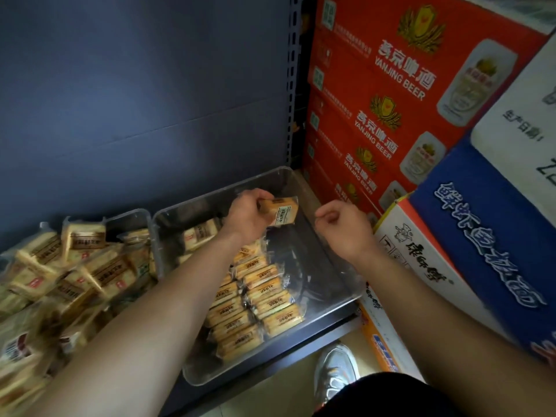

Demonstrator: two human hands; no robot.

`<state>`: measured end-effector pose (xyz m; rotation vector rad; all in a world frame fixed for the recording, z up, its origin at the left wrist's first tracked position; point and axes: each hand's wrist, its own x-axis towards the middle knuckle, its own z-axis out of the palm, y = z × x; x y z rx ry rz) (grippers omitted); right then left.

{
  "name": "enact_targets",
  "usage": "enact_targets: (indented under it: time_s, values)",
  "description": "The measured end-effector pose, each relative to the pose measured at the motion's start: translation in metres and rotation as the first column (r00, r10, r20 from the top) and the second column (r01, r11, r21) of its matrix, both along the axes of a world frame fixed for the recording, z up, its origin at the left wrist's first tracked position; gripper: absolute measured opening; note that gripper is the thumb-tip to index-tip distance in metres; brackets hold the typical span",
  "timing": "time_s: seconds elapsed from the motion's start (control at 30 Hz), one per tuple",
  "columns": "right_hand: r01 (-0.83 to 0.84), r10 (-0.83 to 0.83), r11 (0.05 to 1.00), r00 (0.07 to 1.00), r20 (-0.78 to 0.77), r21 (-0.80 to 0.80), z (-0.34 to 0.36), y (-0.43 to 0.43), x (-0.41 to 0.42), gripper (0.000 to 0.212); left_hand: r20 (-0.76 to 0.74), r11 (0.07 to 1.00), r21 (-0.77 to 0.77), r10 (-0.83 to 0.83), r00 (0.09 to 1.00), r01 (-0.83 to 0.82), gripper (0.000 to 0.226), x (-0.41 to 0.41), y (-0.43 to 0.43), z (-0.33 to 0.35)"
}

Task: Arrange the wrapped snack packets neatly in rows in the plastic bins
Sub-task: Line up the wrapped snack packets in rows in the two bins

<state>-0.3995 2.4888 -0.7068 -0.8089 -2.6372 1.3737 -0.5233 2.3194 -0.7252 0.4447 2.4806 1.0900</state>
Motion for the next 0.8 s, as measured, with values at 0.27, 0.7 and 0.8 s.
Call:
enact_targets:
  time_s: [0.27,0.7,0.8]
  values:
    - [-0.172,0.173,0.985,0.984,-0.046,0.024,0.017,-0.012,-0.006,0.053,0.176,0.957,0.272,0.050,0.983,-0.097,0.039,0.031,-0.035,0.035]
    - [-0.161,0.133,0.953,0.984,-0.121,-0.258,0.024,-0.024,-0.017,0.029,0.200,0.966,0.231,0.067,0.978,-0.113,0.041,0.042,-0.055,0.045]
    - [-0.026,0.011,0.982,0.997,-0.077,-0.186,0.015,-0.009,-0.013,0.017,0.270,0.942,0.264,0.135,0.953,-0.208,0.049,0.029,-0.057,0.041]
